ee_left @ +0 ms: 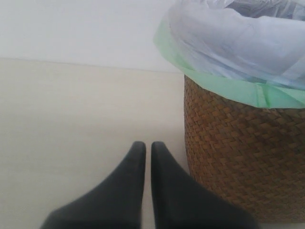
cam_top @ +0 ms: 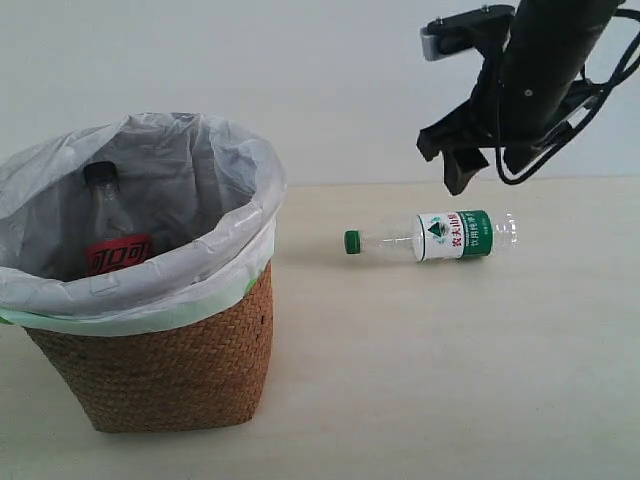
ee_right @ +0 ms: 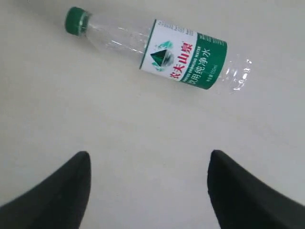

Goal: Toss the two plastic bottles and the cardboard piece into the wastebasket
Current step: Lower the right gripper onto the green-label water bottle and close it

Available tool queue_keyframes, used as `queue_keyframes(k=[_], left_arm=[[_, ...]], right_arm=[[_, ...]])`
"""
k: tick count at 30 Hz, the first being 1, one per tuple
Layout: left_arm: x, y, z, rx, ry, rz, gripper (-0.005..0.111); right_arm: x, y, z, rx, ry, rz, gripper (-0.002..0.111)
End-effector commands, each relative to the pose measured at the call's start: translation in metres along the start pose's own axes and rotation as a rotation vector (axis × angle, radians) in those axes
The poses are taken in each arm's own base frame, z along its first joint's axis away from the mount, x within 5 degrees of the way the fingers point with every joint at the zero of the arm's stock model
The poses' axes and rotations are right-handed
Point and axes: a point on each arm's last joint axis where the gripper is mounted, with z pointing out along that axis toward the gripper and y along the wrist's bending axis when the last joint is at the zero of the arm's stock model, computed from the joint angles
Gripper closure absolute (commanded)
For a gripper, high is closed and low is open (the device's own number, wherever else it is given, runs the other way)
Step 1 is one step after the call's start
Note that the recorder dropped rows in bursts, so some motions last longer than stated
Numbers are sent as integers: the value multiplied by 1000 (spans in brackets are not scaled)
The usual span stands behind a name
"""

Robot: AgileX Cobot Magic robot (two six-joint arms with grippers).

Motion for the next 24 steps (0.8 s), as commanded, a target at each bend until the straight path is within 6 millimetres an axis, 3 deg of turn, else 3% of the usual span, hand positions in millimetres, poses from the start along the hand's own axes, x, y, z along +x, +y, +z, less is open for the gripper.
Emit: queue_keyframes(k=[1,2,5,9,18,24], left_arm=[[1,0,0,-3,-6,-1,103],[1,0,0,-3,-6,-1,103],[1,0,0,-3,-6,-1,103],[1,0,0,-3,-6,-1,103],[1,0,0,-3,-6,-1,103],[1,0,0,-3,-6,-1,103]], right_arm=[[-14,-25,35,27,51,-60,47],[-19,-25,49,20,81,-128,47],[-32,-22,66,12,78,-272,47],[-42,-20,95,15,131,-592,47],[-36,-19,157,65,193,-748,47],[-42,-2,178,103,120,-863,47]])
